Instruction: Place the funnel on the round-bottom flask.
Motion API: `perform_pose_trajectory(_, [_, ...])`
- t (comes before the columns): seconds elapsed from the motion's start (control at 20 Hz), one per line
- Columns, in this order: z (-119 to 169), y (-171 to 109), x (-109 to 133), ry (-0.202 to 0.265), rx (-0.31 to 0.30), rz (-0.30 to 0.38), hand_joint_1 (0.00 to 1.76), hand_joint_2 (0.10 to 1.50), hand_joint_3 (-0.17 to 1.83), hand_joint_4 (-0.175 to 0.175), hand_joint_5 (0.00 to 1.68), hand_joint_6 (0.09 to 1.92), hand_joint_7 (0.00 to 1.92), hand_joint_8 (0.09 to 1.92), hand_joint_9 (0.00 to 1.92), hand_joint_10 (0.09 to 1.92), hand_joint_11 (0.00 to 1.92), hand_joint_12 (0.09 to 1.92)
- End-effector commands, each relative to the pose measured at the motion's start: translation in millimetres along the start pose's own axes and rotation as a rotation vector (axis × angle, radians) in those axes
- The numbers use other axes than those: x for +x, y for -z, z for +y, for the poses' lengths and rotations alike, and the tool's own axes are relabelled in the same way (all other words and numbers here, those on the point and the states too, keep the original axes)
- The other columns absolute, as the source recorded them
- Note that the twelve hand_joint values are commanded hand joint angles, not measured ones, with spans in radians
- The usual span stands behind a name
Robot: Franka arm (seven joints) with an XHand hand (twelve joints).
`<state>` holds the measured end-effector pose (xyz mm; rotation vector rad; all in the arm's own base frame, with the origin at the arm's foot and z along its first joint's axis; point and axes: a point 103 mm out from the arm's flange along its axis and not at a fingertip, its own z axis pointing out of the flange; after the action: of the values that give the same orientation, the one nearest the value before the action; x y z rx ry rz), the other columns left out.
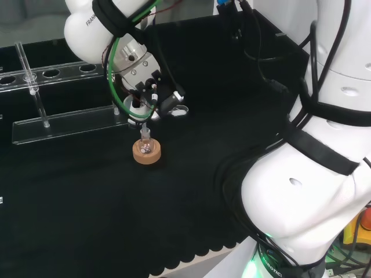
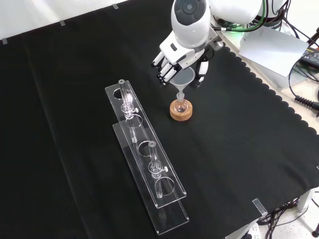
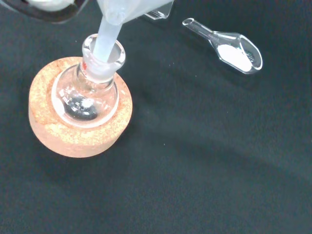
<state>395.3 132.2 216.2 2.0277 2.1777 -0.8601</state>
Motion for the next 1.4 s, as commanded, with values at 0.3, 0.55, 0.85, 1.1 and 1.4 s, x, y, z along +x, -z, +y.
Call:
perform_pose_trajectory(0.3, [7,-12,4,0.0,0.017,0.0,0.86,0.74,0.67,-0.03,0.77,0.62,0.72,0.65,0.99,0.48,0.57,1.27])
perform_pose_trajectory(0.55, [9,-17,1,0.004,0.017,0.019,0.86,0.75,0.67,-0.031,0.77,0.62,0.71,0.65,0.98,0.48,0.57,1.27])
perform_pose_trajectory(0.85, [12,-24,0,0.003,0.023,0.018,0.86,0.75,0.67,-0.032,0.76,0.62,0.71,0.66,0.98,0.48,0.57,1.27])
perform_pose_trajectory(1.1, [10,-19,7,0.002,0.026,0.006,0.86,0.75,0.67,-0.032,0.76,0.62,0.71,0.66,0.97,0.49,0.57,1.27])
perform_pose_trajectory(1.4, [7,-19,8,0.008,0.02,0.008,0.86,0.75,0.67,-0.033,0.76,0.63,0.7,0.66,0.97,0.49,0.57,1.27])
